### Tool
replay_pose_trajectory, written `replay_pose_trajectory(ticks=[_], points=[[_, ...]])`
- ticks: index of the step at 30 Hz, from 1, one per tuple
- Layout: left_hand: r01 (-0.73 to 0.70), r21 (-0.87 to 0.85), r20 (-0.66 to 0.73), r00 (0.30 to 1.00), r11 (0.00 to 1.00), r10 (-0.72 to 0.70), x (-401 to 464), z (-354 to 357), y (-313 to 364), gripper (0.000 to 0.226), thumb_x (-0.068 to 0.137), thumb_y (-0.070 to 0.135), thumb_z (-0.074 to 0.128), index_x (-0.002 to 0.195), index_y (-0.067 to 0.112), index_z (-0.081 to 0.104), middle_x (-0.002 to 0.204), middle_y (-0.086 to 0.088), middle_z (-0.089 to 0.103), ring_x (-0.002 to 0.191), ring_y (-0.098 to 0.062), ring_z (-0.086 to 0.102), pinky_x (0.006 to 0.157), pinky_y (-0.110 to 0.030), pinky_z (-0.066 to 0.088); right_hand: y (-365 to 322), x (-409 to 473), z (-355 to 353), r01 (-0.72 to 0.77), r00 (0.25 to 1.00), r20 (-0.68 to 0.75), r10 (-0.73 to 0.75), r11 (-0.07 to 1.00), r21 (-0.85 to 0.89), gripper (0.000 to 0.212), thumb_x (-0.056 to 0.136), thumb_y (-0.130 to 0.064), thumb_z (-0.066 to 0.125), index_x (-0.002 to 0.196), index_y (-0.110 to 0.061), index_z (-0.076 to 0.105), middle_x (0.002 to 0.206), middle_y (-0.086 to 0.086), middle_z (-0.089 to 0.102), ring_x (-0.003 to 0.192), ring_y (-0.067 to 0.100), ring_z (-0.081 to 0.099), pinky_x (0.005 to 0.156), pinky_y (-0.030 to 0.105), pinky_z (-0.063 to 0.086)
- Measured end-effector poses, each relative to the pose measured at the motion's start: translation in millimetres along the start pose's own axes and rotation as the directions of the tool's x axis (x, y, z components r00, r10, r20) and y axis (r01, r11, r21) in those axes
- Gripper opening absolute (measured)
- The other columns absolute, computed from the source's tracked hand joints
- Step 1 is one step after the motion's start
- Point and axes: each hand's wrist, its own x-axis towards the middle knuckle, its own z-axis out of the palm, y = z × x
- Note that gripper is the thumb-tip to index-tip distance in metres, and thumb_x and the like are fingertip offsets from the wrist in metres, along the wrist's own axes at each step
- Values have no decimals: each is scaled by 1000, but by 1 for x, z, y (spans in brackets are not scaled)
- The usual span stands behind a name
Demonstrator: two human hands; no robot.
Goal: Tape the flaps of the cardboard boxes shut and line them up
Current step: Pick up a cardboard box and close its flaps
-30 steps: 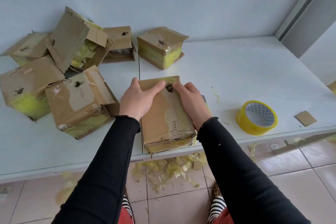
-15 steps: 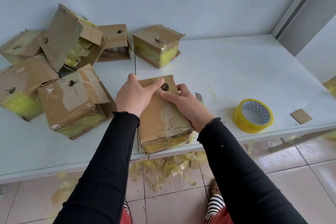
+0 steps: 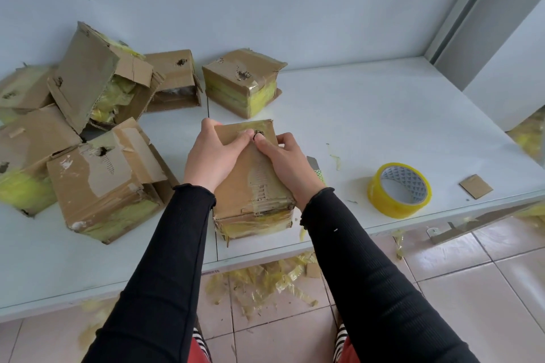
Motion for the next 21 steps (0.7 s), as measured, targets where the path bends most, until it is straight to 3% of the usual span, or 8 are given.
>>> replay_pose_trajectory(ticks=[3, 5, 8, 10, 11, 15, 18, 21], points=[[11, 22, 106, 994, 1000, -14, 1, -8, -1, 92, 82, 89, 48, 153, 33, 27, 158, -1, 42, 135, -27, 50, 106, -47, 46, -1, -2, -17, 3, 999, 41, 2, 994, -114, 66, 98, -70, 43, 136, -18, 56, 134, -1, 64, 120, 16, 62, 102, 37, 52], [-20, 9, 142, 990, 1000, 18, -3, -16, 1, 101, 82, 93, 39, 162, 37, 13, 172, 1, 14, 156, -24, 22, 121, -53, 27, 3, 0, -41, 75, 989, -92, -113, 936, -344, 63, 103, -61, 39, 139, -13, 58, 141, 5, 60, 129, 23, 56, 107, 38, 44], [-145, 61, 67, 988, 987, 141, -16, -24, 11, 90, 90, 85, 38, 162, 35, 17, 174, -1, 2, 160, -19, -1, 127, -54, 10, 24, -3, -75, -17, 946, -199, -257, 573, -819, 47, 103, -34, 52, 143, -9, 49, 138, 14, 53, 125, 33, 51, 99, 37, 41], [-247, 118, 15, 969, 962, 247, -32, -22, 20, 73, 96, 74, 45, 157, 36, 31, 173, 0, 6, 159, -16, -2, 128, -50, 9, 40, -8, -78, -75, 958, -172, -228, 382, -921, 48, 99, -25, 54, 142, -6, 42, 131, 18, 51, 119, 37, 50, 96, 39, 40], [-298, 125, 1, 954, 946, 300, -41, -20, 26, 64, 98, 68, 49, 153, 36, 39, 173, 1, 9, 159, -15, -1, 128, -47, 9, 46, -11, -75, -69, 962, -157, -222, 359, -931, 48, 99, -20, 53, 142, -6, 39, 129, 19, 52, 116, 37, 51, 93, 40, 41], [-453, 87, 25, 891, 887, 453, -81, 3, 48, 41, 102, 48, 57, 140, 34, 53, 166, 4, 27, 156, -10, 11, 122, -33, 12, 47, -20, -70, 18, 959, -130, -253, 508, -861, 45, 96, 1, 45, 140, -4, 42, 130, 20, 56, 115, 37, 56, 89, 40, 44], [-537, 24, 39, 844, 843, 536, -103, 26, 65, 36, 103, 33, 59, 138, 26, 55, 155, 7, 41, 149, -8, 24, 114, -19, 16, 31, -35, -87, 36, 930, -232, -287, 697, -716, 29, 96, 0, 45, 123, -5, 53, 124, 16, 54, 98, 33, 56, 74, 33, 36], [-560, 11, 119, 823, 828, 555, -107, 51, 80, 35, 104, 24, 54, 138, 21, 53, 145, 5, 51, 138, -11, 38, 106, -17, 24, 20, -57, -120, 83, 847, -361, -391, 767, -637, 20, 95, -2, 46, 114, -5, 52, 111, 11, 55, 87, 29, 50, 69, 30, 27]])
